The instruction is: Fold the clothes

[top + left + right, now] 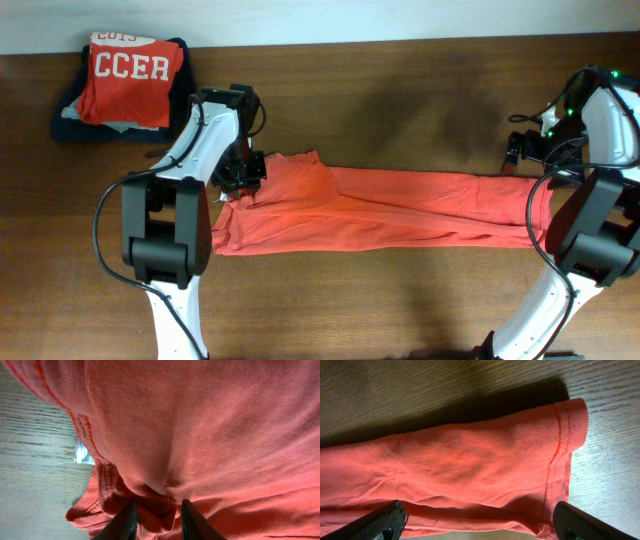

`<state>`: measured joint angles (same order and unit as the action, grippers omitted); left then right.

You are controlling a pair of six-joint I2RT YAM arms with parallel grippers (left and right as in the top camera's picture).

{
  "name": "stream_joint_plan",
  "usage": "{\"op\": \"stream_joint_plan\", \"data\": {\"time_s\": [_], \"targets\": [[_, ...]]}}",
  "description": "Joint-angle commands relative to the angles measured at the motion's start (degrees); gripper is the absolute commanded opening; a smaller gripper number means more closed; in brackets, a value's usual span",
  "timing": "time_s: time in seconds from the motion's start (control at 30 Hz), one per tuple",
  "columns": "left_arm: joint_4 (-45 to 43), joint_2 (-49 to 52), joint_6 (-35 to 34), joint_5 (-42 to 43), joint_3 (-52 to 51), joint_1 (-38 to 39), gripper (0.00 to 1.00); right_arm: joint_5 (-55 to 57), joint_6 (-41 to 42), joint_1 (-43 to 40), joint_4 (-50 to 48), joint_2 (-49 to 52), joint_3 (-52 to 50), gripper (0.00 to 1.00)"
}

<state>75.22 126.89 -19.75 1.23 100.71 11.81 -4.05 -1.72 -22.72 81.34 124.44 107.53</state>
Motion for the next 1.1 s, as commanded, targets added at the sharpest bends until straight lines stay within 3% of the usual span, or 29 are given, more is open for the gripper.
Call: {"op": "stream_joint_plan", "data": {"time_s": [0.0, 0.13, 0.73, 1.07], "targets": [[0.46, -1.03, -0.39, -1.20, -0.28, -0.37, 0.18, -0.24, 0.02, -0.15, 0.00, -0.33, 0.74, 0.99], [1.66, -1.03, -0.39, -1.20, -0.28, -0.37, 0.01, -0.24, 0.02, -0.17, 0.00, -0.33, 0.74, 0.99], [12.74, -2.84, -0.63, -1.03, -0.35, -0.35, 0.01, -0.24, 0.02, -0.17, 0.00, -0.33, 0.74, 0.99], [10.62, -2.84, -4.04, -7.08, -7.02, -0.35, 0.01, -0.24, 0.02, -0.17, 0.00, -0.33, 0.74, 0.99]]}}
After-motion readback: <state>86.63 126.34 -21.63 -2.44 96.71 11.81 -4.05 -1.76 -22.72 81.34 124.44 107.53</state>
